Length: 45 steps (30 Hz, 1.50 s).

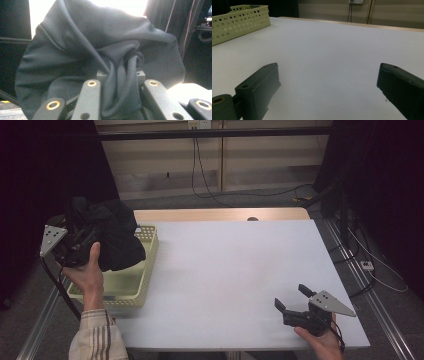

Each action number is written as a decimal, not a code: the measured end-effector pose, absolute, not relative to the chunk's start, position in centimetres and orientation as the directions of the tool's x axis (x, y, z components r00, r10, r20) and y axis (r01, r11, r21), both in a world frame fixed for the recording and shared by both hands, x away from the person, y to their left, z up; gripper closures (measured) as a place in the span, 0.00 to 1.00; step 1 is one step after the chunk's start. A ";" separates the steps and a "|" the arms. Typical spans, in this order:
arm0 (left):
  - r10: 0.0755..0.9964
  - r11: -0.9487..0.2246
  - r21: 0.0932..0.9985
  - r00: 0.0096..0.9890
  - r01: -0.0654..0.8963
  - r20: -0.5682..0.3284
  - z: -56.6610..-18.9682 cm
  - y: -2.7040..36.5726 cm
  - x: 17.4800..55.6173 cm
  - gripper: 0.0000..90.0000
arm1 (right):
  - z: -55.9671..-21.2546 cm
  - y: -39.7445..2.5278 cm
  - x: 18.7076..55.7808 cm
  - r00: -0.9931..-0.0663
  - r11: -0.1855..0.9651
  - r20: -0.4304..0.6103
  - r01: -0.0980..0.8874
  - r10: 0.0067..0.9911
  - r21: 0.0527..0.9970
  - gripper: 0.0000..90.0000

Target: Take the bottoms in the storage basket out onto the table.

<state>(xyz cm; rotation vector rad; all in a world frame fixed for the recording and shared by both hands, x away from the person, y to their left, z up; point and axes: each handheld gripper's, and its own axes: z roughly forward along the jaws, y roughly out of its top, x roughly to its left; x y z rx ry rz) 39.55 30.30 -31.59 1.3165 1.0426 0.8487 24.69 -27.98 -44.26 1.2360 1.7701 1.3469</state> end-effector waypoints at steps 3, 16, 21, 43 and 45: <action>0.936 0.091 0.993 0.334 0.071 -0.109 -31.5 30.2 39.5 0.85 | -44.3 -28.0 24.7 -0.396 0.057 0.079 0.320 0.915 0.946 0.05; 0.929 0.082 0.996 0.360 0.021 -0.084 -29.8 29.4 38.4 0.85 | -44.3 -27.9 24.7 -0.398 0.059 0.077 0.319 0.914 0.946 0.05; 0.921 0.088 0.996 0.382 0.000 -0.082 -29.1 29.1 37.9 0.85 | -44.3 -28.0 24.7 -0.398 0.059 0.077 0.320 0.914 0.946 0.05; 0.889 0.044 0.999 0.457 0.000 -0.040 -27.3 27.0 37.0 0.85 | -44.2 -27.9 24.7 -0.402 0.056 0.081 0.319 0.912 0.946 0.05; 0.885 0.037 0.999 0.464 0.000 -0.033 -27.1 26.8 36.9 0.85 | -44.3 -27.9 24.7 -0.402 0.057 0.080 0.319 0.912 0.946 0.05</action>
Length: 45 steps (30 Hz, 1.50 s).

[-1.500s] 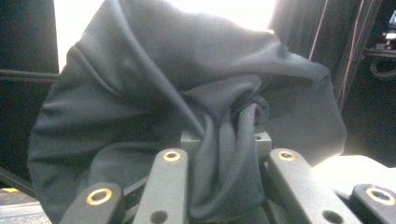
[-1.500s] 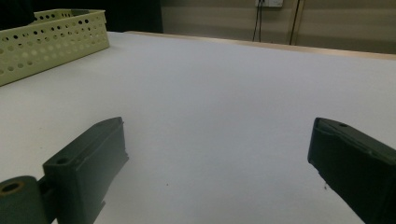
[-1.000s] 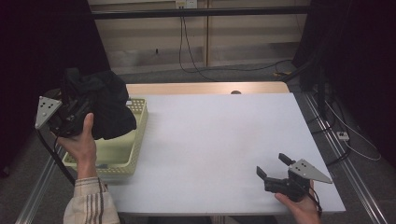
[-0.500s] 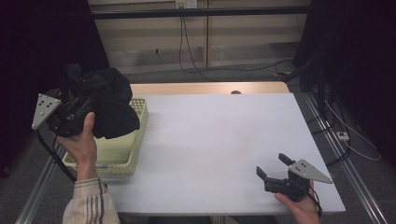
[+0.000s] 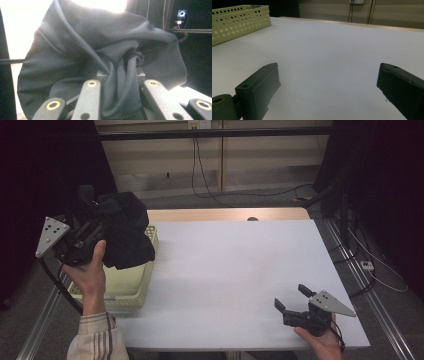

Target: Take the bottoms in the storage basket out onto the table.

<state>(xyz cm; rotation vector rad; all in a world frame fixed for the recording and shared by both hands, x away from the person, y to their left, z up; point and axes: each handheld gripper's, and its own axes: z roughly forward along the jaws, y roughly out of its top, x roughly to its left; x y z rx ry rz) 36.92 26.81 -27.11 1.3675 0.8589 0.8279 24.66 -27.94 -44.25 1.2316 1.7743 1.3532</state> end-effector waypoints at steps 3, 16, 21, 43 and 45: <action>0.881 0.029 1.000 0.472 0.009 -0.030 -27.0 26.5 36.9 0.85 | -44.3 -27.9 24.7 -0.403 0.059 0.078 0.317 0.912 0.946 0.05; 0.861 0.006 1.000 0.509 0.023 -0.017 -26.6 25.2 36.9 0.85 | -44.3 -27.9 24.7 -0.406 0.063 0.076 0.320 0.911 0.945 0.05; 0.850 -0.002 1.000 0.527 0.021 -0.009 -26.3 24.6 36.8 0.85 | -44.3 -27.9 24.7 -0.405 0.062 0.077 0.321 0.911 0.945 0.05; 0.801 -0.029 1.000 0.598 0.011 0.017 -24.8 21.5 38.3 0.85 | -44.4 -27.9 24.9 -0.403 0.063 0.079 0.327 0.912 0.943 0.05; 0.798 -0.029 1.000 0.602 0.004 0.021 -24.6 21.1 38.5 0.85 | -44.4 -27.9 25.0 -0.403 0.064 0.077 0.325 0.912 0.944 0.05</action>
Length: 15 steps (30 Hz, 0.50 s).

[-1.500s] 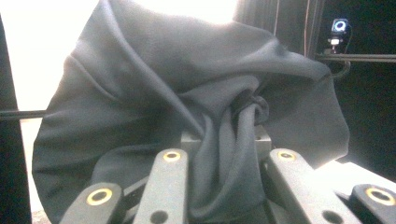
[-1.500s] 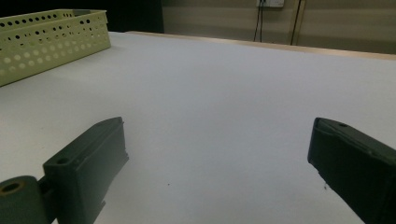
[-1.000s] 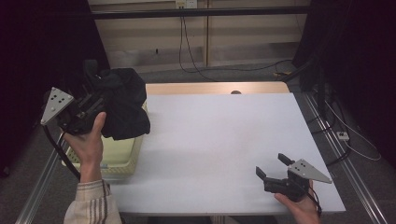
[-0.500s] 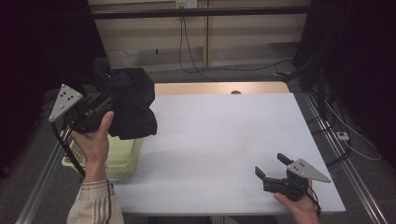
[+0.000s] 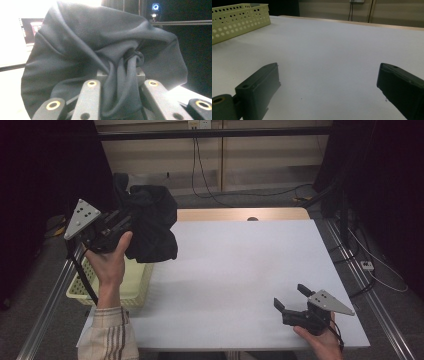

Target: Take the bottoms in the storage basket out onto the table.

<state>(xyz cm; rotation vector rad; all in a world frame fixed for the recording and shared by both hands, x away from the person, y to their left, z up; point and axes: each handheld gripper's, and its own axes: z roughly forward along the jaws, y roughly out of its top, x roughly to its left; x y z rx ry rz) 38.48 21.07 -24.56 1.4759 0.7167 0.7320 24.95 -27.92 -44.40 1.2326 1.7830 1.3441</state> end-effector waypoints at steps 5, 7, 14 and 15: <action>0.789 -0.033 0.999 0.614 -0.003 0.028 -24.2 20.0 38.8 0.85 | -44.4 -28.0 25.0 -0.402 0.063 0.076 0.323 0.912 0.944 0.05; 0.779 -0.025 1.000 0.626 -0.009 0.025 -24.2 19.6 39.0 0.85 | -44.4 -28.0 24.9 -0.402 0.064 0.076 0.322 0.912 0.944 0.05; 0.755 -0.006 1.000 0.656 0.016 -0.006 -24.7 18.4 39.4 0.85 | -44.4 -28.0 24.8 -0.397 0.060 0.077 0.323 0.914 0.945 0.05; 0.751 -0.005 1.000 0.660 0.022 -0.011 -24.8 18.3 39.4 0.85 | -44.4 -28.0 24.8 -0.397 0.060 0.077 0.323 0.914 0.945 0.05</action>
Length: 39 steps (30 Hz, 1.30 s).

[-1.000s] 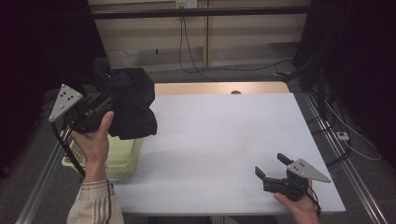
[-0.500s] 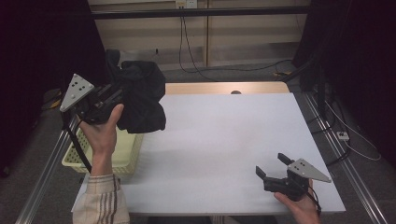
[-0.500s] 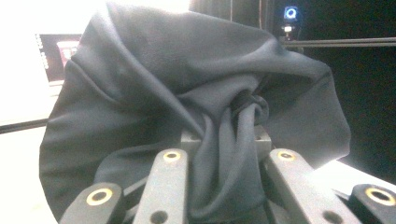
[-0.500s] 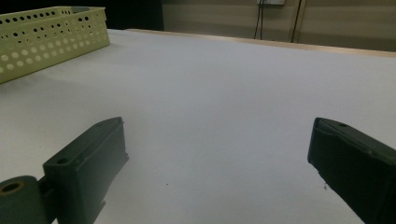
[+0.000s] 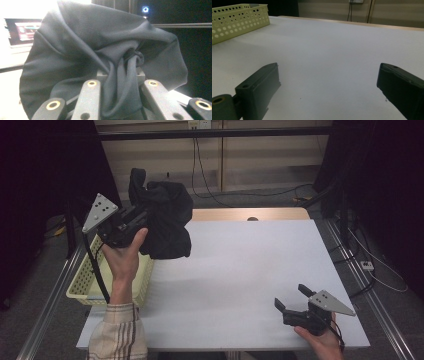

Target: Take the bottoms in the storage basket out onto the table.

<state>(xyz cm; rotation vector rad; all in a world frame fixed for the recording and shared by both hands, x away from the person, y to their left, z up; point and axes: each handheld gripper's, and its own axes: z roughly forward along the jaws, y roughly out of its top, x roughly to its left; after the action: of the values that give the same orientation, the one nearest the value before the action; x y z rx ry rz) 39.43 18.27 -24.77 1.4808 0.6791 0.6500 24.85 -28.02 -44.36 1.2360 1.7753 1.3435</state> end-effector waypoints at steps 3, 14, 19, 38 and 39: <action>0.740 0.015 1.000 0.672 0.027 -0.029 -24.8 18.2 39.3 0.85 | -44.3 -27.9 24.8 -0.401 0.064 0.074 0.320 0.913 0.945 0.05; 0.711 0.024 0.999 0.701 0.049 -0.052 -25.0 16.6 39.1 0.85 | -44.3 -27.9 24.7 -0.403 0.064 0.075 0.320 0.912 0.945 0.05; 0.706 0.029 0.998 0.705 0.060 -0.063 -25.2 16.1 39.2 0.85 | -44.3 -27.9 24.7 -0.404 0.064 0.074 0.318 0.912 0.946 0.05; 0.672 -0.015 0.998 0.739 0.067 -0.039 -25.9 12.9 38.9 0.85 | -44.3 -27.9 24.7 -0.404 0.062 0.077 0.319 0.912 0.946 0.05; 0.669 -0.017 0.998 0.743 0.067 -0.039 -26.0 12.7 38.9 0.85 | -44.3 -27.9 24.7 -0.404 0.062 0.077 0.319 0.912 0.946 0.05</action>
<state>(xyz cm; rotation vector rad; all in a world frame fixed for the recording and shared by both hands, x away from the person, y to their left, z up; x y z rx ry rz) 38.90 12.70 -25.97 1.5337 0.6211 0.5300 24.69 -27.91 -44.30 1.2283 1.7779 1.3496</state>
